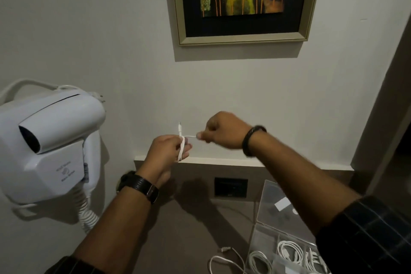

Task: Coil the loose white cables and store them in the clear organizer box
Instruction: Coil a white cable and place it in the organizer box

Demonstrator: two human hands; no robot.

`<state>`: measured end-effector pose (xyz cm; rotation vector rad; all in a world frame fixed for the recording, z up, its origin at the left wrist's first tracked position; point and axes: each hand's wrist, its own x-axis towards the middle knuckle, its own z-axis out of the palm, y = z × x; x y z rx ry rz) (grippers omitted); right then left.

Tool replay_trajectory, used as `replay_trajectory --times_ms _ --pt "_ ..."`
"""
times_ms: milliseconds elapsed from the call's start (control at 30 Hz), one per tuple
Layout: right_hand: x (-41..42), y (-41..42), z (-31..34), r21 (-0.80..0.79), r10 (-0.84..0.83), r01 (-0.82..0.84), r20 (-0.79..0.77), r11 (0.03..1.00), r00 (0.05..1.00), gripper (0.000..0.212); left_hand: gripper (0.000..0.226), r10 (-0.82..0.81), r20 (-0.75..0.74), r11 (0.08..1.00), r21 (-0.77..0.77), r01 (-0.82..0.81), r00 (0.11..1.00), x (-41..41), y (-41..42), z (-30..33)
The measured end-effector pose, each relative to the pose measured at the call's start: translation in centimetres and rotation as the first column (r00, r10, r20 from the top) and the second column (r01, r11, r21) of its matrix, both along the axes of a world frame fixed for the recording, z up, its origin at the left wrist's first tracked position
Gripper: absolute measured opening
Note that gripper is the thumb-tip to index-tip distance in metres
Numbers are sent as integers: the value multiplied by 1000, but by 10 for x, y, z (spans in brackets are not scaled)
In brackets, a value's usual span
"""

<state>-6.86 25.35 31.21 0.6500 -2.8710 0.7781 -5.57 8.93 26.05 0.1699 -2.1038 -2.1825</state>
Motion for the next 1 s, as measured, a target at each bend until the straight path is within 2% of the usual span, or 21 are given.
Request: replay_trajectory --times_ms 133,233,367,467,600,700,767,833,900,1000 --pt "43 -35 -43 -186 195 -174 104 967 975 36 20 -56 -59 945 319 72 997 -4 6 15" --pt "50 -39 -67 -309 213 -154 167 939 963 38 26 -226 -67 865 444 232 972 1 7 28" --pt "26 -16 -71 -212 164 -132 144 968 976 33 29 -399 -31 832 408 376 916 15 7 35" --pt "4 -1 -59 -122 113 -101 96 987 989 19 30 -459 -24 821 371 434 888 22 18 32" --pt "-26 18 -31 21 27 -28 59 999 998 29 37 -546 47 809 288 512 836 25 17 31" --pt "-37 35 -9 -14 -52 52 32 999 998 39 38 -491 118 868 158 472 863 25 18 22" --pt "-34 38 0 -3 -78 78 37 997 996 42 35 -387 86 917 134 375 918 20 21 16" --pt "-21 30 3 -46 -47 50 61 998 997 42 30 -276 42 949 172 265 960 14 25 15" --pt "1 12 0 -158 22 -9 84 987 996 42 28 -233 3 948 222 226 973 10 30 21" --pt "37 -14 -31 -234 213 -191 72 953 974 37 41 -311 -15 881 371 294 950 11 30 41"
